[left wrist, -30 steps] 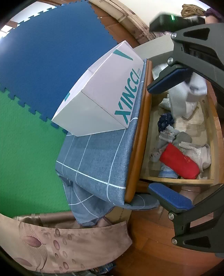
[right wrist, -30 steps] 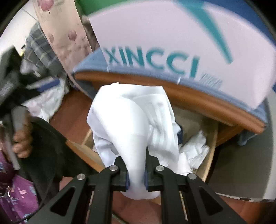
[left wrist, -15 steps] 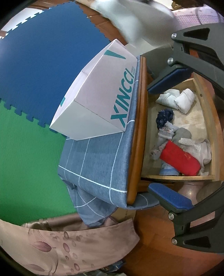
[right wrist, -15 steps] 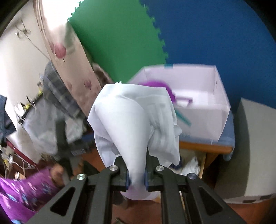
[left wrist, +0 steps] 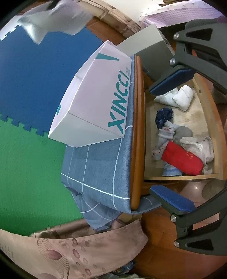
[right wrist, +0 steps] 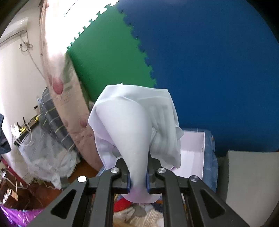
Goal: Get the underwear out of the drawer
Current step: 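Lift the white underwear with the right tool and drop it into the shoebox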
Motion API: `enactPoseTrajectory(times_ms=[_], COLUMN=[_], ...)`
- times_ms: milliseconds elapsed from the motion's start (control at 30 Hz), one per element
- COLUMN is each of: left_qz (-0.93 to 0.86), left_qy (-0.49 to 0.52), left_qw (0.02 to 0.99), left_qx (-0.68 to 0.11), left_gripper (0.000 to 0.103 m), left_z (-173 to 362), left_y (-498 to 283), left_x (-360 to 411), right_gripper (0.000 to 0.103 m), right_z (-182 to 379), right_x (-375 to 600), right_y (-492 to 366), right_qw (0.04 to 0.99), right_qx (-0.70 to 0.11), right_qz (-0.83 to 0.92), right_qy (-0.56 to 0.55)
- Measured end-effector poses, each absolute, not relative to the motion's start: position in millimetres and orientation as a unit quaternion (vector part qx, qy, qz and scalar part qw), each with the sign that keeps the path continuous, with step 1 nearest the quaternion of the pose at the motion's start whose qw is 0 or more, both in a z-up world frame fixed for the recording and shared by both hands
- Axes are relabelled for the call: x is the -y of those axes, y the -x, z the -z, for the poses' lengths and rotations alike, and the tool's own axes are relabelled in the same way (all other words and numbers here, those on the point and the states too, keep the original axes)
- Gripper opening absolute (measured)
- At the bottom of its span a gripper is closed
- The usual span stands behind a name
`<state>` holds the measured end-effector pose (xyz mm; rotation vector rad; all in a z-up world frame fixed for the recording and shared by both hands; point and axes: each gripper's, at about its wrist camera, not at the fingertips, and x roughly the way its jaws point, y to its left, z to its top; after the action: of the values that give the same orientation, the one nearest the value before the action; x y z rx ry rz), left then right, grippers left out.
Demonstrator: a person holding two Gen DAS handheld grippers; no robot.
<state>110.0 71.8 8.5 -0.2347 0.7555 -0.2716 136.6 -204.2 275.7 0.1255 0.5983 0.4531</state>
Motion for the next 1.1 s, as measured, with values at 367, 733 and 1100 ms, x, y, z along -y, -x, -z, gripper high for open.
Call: enactPoseTrajectory(times_ms=[367, 733, 1100], left_qz=[0.133, 0.129, 0.13], left_qy=[0.086, 0.054, 0.042], left_qw=[0.918, 0.918, 0.916], left_qx=[-0.364, -0.37, -0.378], left_gripper=[0.102, 0.102, 0.102], left_z=[-8.5, -5.6, -2.6], left_y=[-107.0, -107.5, -107.5], left_x=[-60.4, -51.2, -47.9], right_gripper=[0.011, 0.011, 0.013], right_z=[-240.0, -166.8, -122.0], right_x=[205.5, 192.1, 168.1], right_y=[-218.6, -274.4, -297.3], right_qw=[0.927, 0.905, 0.88], right_qx=[-0.334, -0.411, -0.465], right_qz=[-0.159, -0.109, -0.089], right_qy=[-0.056, -0.018, 0.026])
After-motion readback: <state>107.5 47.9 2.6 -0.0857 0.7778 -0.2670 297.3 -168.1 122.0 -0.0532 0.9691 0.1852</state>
